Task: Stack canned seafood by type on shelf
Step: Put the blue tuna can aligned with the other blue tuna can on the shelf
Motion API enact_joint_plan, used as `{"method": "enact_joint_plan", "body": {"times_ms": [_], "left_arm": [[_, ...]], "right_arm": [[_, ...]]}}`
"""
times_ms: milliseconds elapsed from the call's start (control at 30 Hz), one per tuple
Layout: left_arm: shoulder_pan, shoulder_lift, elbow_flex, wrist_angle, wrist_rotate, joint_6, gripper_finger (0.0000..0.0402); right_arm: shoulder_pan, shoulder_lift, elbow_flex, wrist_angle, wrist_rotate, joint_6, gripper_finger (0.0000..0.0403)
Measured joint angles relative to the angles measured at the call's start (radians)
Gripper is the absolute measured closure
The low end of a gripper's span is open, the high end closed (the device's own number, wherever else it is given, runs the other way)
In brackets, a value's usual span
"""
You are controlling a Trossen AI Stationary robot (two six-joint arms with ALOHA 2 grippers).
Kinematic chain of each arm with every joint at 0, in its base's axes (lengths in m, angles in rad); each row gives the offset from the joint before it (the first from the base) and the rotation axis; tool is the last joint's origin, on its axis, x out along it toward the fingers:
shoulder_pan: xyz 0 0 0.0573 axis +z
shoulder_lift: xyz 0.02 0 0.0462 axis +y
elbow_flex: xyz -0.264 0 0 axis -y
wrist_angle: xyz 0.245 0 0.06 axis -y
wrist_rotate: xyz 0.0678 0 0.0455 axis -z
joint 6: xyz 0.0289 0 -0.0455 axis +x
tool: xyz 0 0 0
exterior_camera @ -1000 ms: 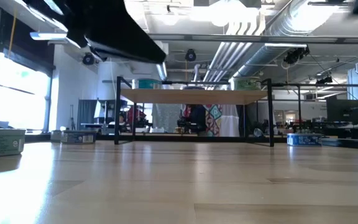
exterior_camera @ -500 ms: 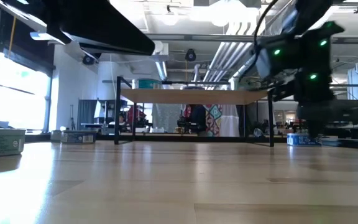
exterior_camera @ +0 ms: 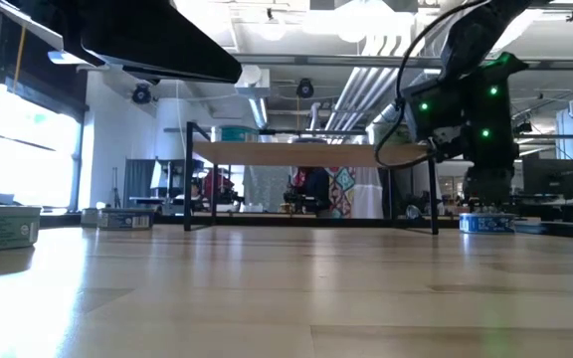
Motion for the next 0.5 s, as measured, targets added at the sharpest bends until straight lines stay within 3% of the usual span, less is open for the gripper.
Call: {"method": "enact_joint_plan", "body": {"times_ms": [267, 500], "left_arm": [[-0.002, 0.000, 0.000, 0.000, 0.001, -0.002, 0.0387], [-0.008, 0.000, 0.000, 0.000, 0.001, -0.001, 0.0387]], "right_arm": [[-0.052, 0.000, 0.000, 0.006, 0.050, -0.130, 0.0400], [-0.021, 0.000, 0.000, 0.008, 0.034, -0.119, 0.0402]]}}
